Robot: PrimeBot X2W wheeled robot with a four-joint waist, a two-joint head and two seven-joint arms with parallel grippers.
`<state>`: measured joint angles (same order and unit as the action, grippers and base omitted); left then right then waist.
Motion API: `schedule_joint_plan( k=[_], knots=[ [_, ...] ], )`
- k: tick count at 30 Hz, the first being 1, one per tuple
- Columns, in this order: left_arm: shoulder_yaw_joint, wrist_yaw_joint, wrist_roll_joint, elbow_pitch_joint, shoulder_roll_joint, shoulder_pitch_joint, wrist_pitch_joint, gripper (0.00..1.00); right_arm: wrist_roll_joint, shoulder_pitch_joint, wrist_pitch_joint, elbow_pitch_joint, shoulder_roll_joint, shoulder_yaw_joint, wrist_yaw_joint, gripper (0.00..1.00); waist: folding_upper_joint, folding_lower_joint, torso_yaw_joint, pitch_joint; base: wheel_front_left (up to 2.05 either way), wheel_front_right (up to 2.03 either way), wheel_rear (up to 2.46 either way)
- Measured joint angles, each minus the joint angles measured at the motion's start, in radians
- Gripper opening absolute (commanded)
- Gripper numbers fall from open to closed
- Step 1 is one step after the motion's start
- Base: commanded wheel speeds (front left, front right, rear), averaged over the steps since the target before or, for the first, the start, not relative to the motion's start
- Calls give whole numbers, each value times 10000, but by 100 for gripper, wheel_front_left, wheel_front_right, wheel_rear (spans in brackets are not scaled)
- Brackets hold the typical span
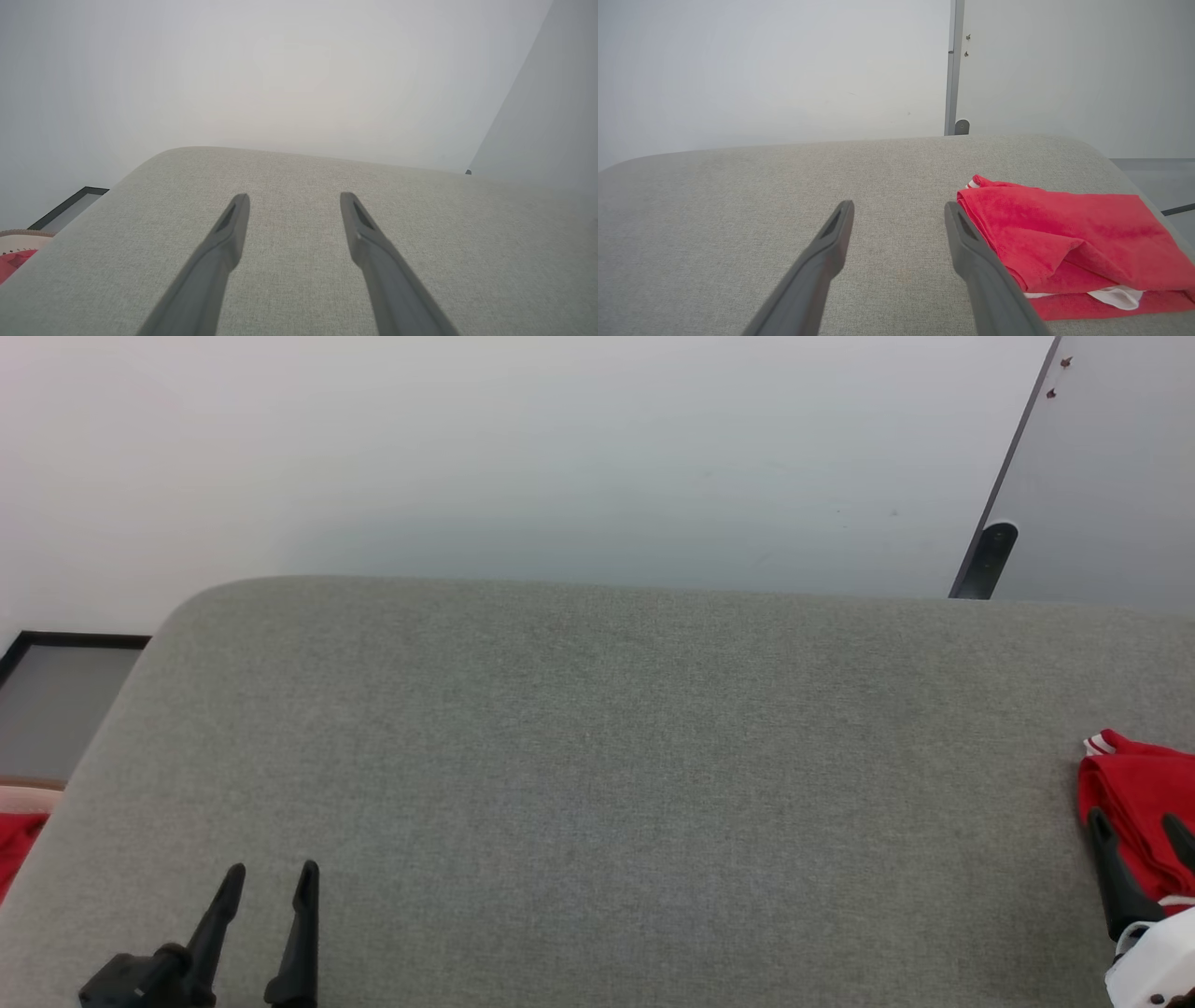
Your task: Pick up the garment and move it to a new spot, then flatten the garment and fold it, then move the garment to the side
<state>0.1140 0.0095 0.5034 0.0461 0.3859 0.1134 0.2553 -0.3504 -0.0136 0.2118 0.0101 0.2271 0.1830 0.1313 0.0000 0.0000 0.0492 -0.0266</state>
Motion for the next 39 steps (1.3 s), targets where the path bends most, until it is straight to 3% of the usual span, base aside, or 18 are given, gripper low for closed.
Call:
schedule_joint_plan(
  k=[8,9,17,39],
  knots=[
    [61,169,-23,-13,12,3,-58,100,-2,-6,8,10,2,-25,0,100,0,0,-44,-23,0,0,0],
    [75,186,-59,-4,6,1,-58,0,0,-3,13,0,0,-38,0,0,0,0,-51,-20,0,0,0],
    [205,155,357,522,-525,204,-253,0,-359,-212,15,-671,-393,-54,0,0,0,0,-65,-11,0,0,0],
    [-451,-282,3359,966,-1281,-373,-1160,0,-3820,50,-249,-1168,-759,-259,0,0,0,0,-141,44,0,0,0]
  ],
)
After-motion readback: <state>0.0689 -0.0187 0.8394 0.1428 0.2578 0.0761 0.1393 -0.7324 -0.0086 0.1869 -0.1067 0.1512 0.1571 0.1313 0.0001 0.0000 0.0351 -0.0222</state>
